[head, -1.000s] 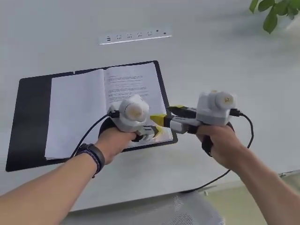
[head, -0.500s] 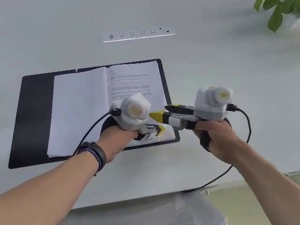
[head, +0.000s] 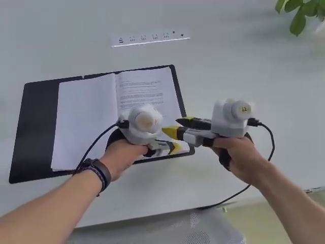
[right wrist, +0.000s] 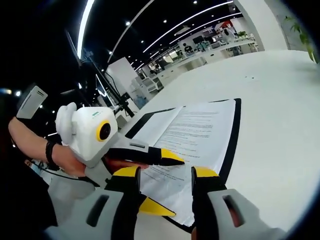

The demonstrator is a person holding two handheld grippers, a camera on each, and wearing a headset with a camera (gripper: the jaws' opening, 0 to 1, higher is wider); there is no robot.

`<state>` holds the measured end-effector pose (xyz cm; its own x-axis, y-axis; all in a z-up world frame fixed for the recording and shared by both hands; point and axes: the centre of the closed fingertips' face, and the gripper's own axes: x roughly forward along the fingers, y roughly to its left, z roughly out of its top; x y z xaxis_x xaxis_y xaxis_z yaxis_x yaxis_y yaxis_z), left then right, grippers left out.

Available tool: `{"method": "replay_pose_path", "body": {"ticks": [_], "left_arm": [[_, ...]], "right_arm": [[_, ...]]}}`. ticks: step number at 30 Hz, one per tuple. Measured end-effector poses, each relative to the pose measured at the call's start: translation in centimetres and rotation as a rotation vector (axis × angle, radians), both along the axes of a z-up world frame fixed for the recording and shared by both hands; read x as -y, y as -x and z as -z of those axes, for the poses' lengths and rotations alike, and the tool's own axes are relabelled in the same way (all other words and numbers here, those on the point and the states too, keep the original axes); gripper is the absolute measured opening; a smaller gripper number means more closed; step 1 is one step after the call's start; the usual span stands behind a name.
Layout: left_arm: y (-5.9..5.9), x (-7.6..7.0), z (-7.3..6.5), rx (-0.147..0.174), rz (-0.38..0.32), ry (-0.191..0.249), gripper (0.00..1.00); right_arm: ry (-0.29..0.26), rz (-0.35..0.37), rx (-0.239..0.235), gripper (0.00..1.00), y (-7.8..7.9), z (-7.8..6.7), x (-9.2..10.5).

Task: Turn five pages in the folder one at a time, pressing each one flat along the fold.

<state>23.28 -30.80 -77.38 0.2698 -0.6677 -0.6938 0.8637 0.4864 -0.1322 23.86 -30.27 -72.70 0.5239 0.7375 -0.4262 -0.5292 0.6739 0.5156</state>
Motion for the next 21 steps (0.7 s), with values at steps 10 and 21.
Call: {"method": "replay_pose_path", "body": {"ticks": [10, 21], "left_arm": [[0.0, -0.2, 0.7, 0.081, 0.05, -0.064, 0.56], [-0.5, -0.4, 0.6, 0.076, 0.025, -0.036, 0.5]], "right_arm": [[0.006, 0.071, -0.041, 0.44, -0.5, 1.4, 1.5], [-0.028, 0.065, -0.042, 0.44, -1.2, 1.1, 0.9]]}}
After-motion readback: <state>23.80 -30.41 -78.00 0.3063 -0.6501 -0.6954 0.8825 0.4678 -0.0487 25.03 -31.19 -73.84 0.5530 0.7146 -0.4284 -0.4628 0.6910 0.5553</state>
